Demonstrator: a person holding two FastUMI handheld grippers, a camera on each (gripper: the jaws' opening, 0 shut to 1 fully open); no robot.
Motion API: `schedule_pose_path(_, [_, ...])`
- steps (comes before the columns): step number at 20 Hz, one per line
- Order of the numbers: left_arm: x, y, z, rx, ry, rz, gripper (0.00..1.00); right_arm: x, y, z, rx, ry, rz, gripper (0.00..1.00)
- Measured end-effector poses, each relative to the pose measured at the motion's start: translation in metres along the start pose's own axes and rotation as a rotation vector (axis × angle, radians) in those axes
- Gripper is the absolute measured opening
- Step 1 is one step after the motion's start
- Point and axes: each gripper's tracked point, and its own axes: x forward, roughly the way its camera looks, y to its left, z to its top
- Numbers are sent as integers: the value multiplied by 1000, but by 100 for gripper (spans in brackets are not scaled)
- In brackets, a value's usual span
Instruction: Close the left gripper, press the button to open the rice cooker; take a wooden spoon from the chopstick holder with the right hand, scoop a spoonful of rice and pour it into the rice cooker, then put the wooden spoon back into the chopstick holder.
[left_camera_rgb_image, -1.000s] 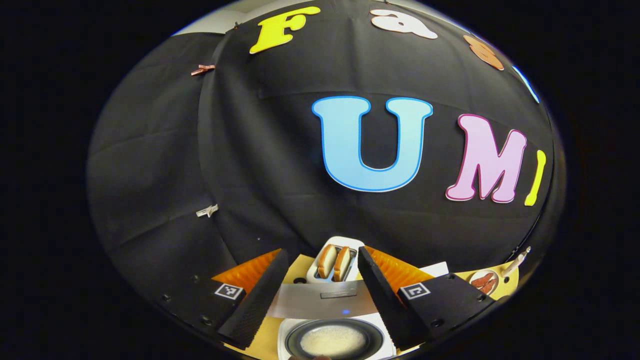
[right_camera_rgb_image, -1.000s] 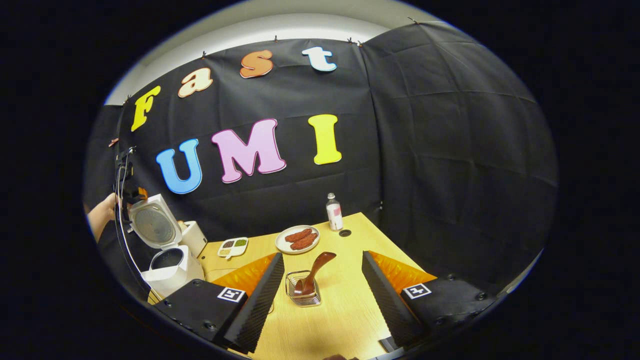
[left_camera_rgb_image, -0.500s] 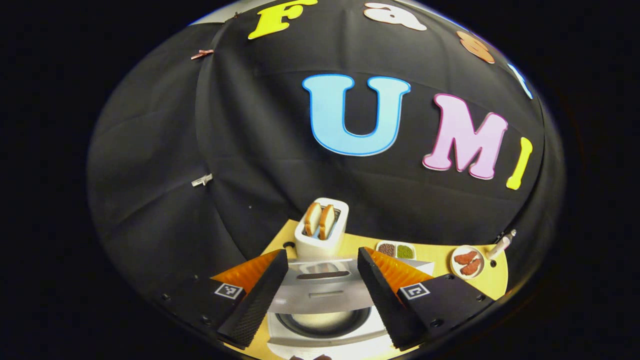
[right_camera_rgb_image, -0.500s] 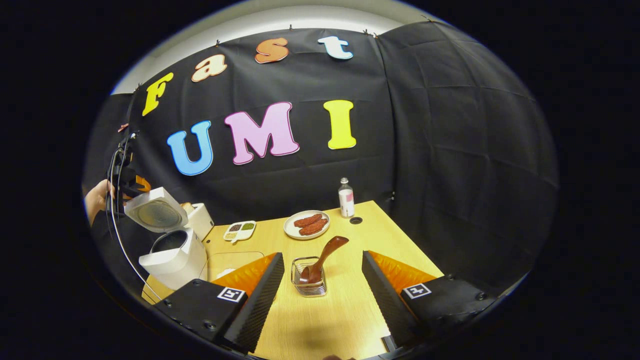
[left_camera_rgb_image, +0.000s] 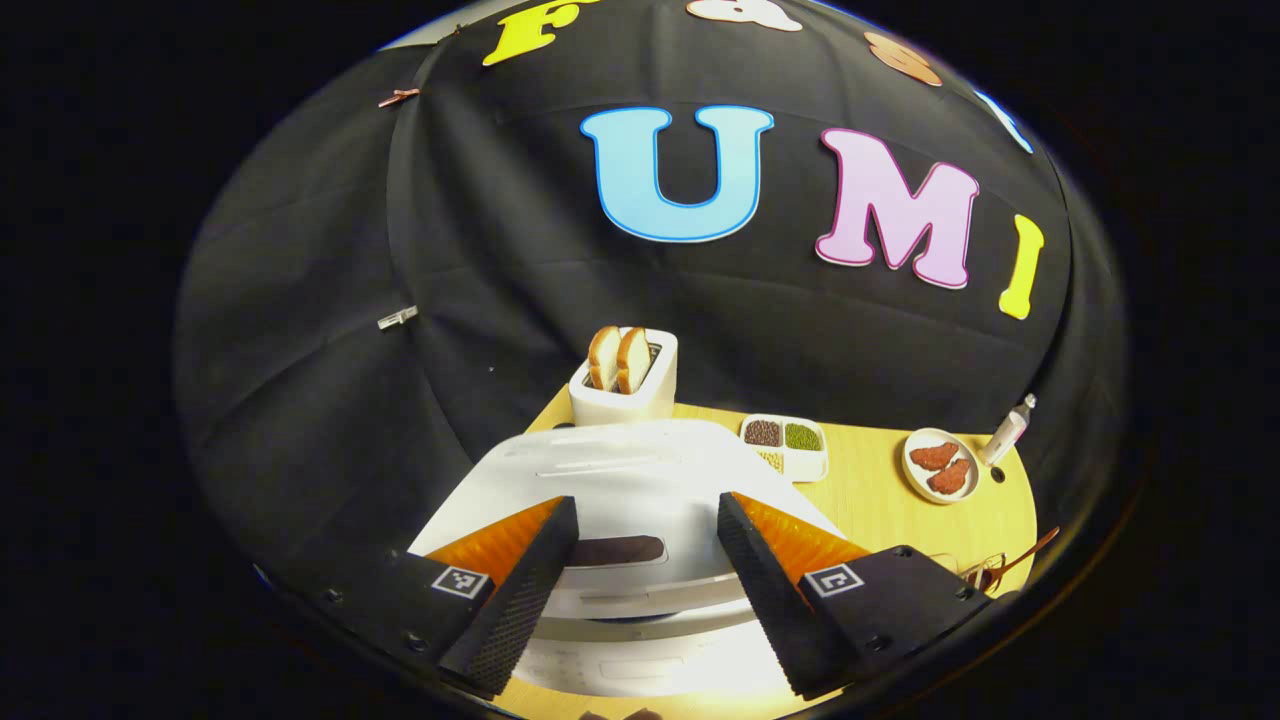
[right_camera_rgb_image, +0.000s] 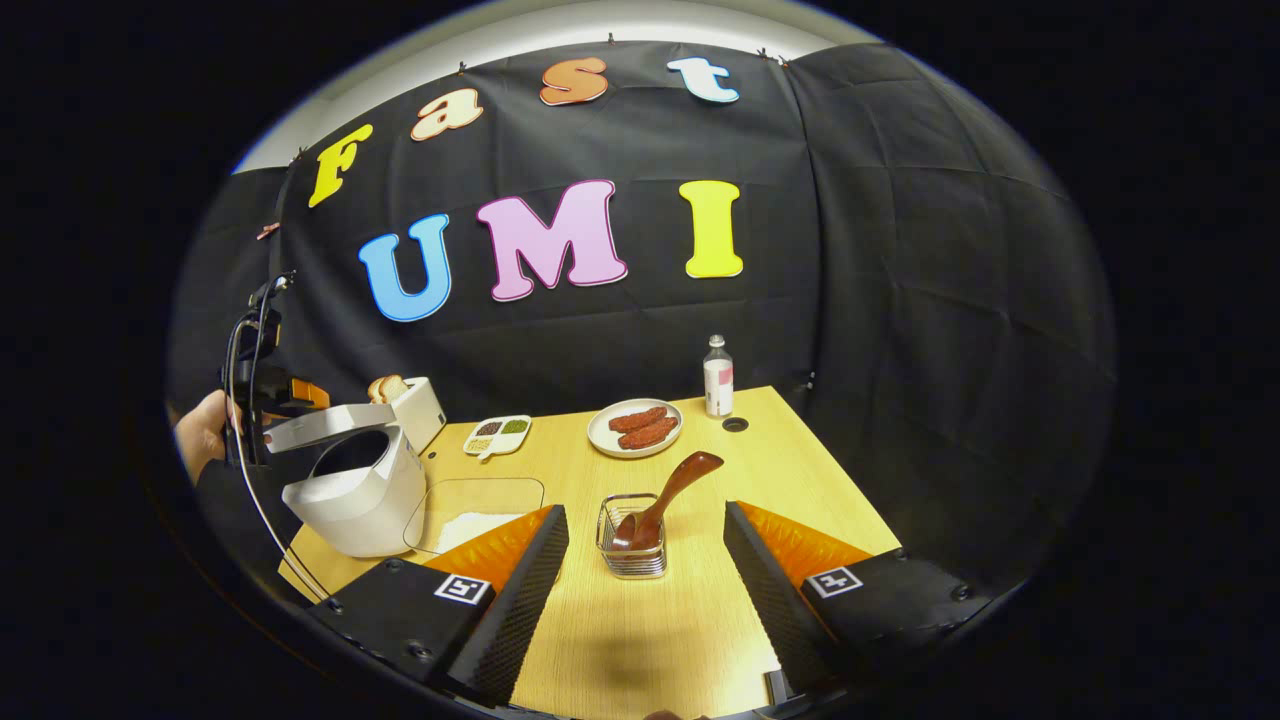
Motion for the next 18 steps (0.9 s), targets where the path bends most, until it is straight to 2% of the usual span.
schedule_pose_path(4, [1,-2,-30,22,-47,10,100,2,3,-11,-23,26,21,98])
schedule_pose_path(9, [6,8,-55,-22,-78,44,100,6,12,-27,-56,69,67,99])
schedule_pose_path(13, [11,12,-83,-36,-25,45,100,9,19,-36,-86,95,99,99])
schedule_pose_path(14, [14,13,-78,-22,-52,43,100,11,20,-38,-86,103,106,99])
schedule_pose_path(15, [10,12,-79,-26,-37,47,93,12,21,-39,-86,107,113,99])
schedule_pose_path(16, [13,12,-78,-35,-47,51,100,13,21,-40,-88,108,120,98])
schedule_pose_path(18, [16,11,-81,-40,-60,64,100,16,22,-39,-96,102,127,98])
